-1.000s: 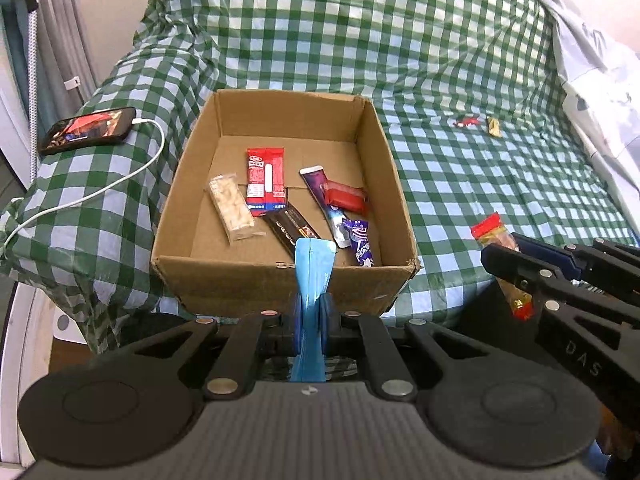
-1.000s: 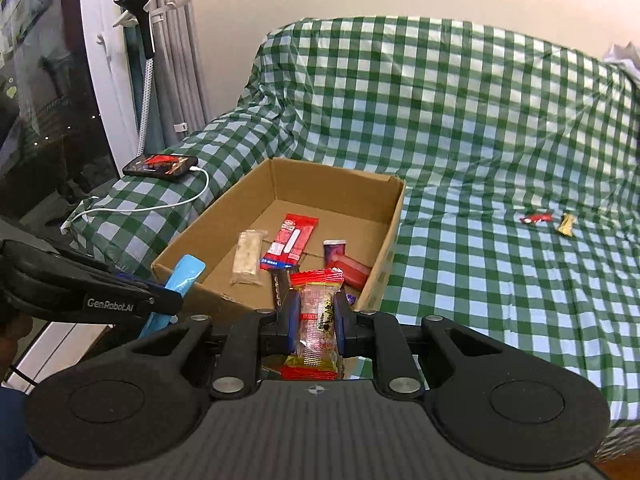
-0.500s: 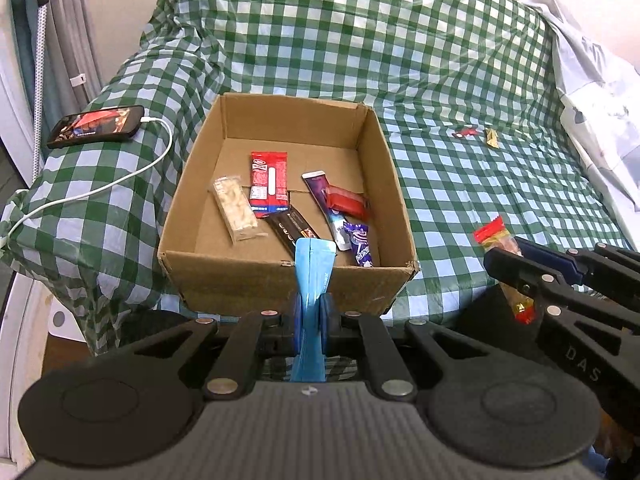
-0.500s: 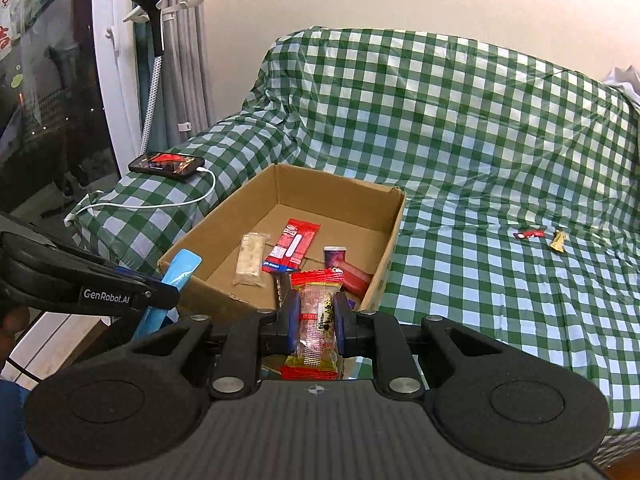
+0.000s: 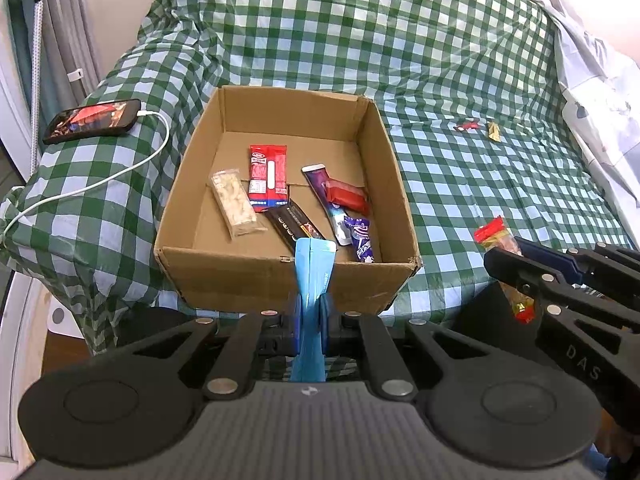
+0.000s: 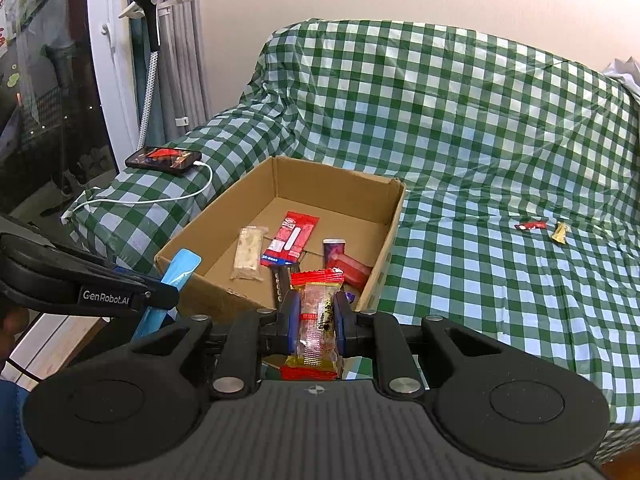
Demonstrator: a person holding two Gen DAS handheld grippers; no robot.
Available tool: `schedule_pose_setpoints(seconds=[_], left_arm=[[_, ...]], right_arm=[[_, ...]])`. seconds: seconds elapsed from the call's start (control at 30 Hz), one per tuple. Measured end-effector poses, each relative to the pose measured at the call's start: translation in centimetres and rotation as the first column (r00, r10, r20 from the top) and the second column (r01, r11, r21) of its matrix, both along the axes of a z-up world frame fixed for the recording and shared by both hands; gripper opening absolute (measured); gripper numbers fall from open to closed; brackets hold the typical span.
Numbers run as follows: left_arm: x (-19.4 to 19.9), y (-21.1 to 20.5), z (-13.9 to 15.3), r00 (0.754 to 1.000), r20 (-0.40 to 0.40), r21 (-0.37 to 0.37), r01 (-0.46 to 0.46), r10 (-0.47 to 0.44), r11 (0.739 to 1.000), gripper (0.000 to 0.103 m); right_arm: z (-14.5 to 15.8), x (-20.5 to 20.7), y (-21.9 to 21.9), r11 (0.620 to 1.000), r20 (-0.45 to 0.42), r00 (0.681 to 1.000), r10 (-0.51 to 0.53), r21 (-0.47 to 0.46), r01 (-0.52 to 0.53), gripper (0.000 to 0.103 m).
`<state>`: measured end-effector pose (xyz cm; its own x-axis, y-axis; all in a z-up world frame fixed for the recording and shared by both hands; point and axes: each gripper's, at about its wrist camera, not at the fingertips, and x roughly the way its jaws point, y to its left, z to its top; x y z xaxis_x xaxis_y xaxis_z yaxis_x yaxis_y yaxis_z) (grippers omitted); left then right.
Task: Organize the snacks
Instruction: 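Carry the blue stick and red-wrapped candy over the cardboard box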
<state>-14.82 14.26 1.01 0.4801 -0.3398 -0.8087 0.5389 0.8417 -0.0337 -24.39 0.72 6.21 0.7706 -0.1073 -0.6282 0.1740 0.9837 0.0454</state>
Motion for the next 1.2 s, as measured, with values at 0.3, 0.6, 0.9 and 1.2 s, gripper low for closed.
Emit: schedule_pose_setpoints(seconds=[0.3, 0.6, 0.9, 1.2], left_arm=[[0.3, 0.0, -0.2, 1.0, -0.008, 0.0, -0.005, 0.005, 1.0, 0.01], [0.7, 0.1, -0.4, 1.0, -0.014, 0.002, -0.007, 0.007, 1.0, 0.01], [1.4, -0.2, -1.0, 0.999, -0.031, 0.008, -0.01, 0.01, 1.0, 0.01], [2.7, -0.4, -1.3, 0.999, -0.042, 0.009, -0.022, 0.022, 1.0, 0.01]], right_arm=[[-0.2, 0.4, 0.2, 1.0, -0.009, 1.0, 0.003, -0.001, -0.003, 0.019], [-0.4, 0.7, 0.4, 1.0, -0.016, 1.0, 0.004, 0.0, -0.004, 0.019], [-1.0, 1.4, 0.2, 1.0, -0.042, 0.999, 0.012, 0.002, -0.012, 0.019], [-1.3, 2.5, 0.1, 1.0, -0.066, 0.998, 0.024, -0.012, -0.024, 0.019]])
